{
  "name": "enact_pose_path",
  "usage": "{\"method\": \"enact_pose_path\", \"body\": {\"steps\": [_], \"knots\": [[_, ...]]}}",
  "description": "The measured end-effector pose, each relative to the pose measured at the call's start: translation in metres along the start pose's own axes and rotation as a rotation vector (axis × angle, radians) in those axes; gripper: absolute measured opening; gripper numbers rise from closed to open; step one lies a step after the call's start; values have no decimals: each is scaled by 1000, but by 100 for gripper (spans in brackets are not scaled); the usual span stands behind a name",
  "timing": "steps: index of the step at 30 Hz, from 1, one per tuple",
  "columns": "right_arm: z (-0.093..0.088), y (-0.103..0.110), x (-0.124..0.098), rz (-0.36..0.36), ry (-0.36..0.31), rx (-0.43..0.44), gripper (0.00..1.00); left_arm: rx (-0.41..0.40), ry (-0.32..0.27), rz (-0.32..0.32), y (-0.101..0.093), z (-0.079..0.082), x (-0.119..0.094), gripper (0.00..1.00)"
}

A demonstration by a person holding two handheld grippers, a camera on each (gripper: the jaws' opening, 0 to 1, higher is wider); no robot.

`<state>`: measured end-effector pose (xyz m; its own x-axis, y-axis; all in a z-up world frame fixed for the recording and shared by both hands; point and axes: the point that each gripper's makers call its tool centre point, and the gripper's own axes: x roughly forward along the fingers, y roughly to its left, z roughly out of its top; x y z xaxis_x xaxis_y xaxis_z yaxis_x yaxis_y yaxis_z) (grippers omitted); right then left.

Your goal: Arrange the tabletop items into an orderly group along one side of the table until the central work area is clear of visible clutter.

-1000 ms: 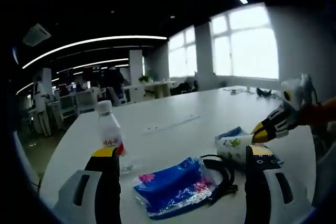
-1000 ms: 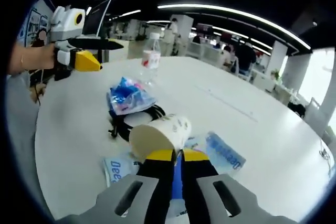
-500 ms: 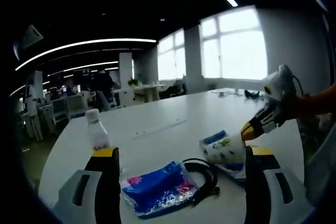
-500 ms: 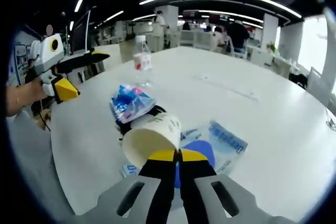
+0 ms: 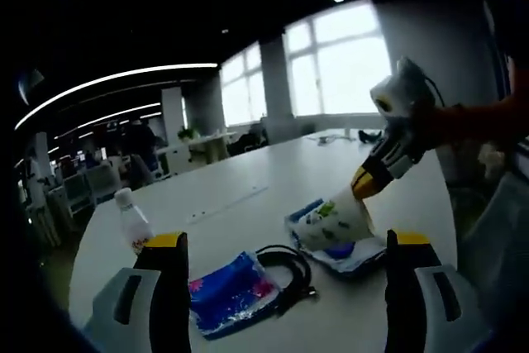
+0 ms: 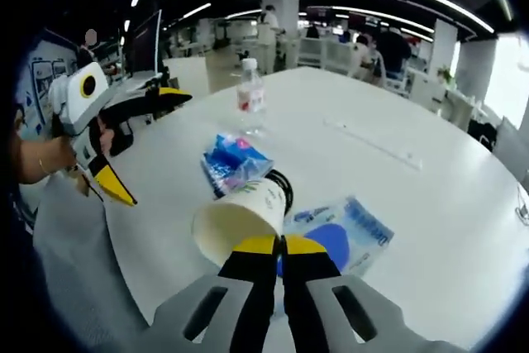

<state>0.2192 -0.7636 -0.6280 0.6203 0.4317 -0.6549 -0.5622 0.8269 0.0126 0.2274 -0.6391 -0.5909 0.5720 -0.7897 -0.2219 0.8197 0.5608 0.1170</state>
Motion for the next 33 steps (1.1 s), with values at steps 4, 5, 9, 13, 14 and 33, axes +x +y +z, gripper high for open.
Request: {"method": "enact_pose_path", "body": {"steps": [4, 5, 9, 13, 14, 33], "knots": [[4, 13, -7, 31, 23, -18, 0, 6, 8, -2, -3, 1, -2, 98], [5, 16, -9, 38, 38, -25, 0, 6, 8, -5, -4, 2, -3, 97], [4, 28, -14, 77, 93, -36, 0, 33, 7, -19, -13, 5, -4, 96], [7, 37, -17, 89, 125, -39, 0, 102, 11, -24, -21, 6, -5, 91], [8, 41, -18, 103, 127, -33, 0, 109, 12, -28, -23, 6, -6, 92], [10, 71, -25, 169, 206, -148, 0, 390, 72, -87, -52, 5, -10, 80]]}}
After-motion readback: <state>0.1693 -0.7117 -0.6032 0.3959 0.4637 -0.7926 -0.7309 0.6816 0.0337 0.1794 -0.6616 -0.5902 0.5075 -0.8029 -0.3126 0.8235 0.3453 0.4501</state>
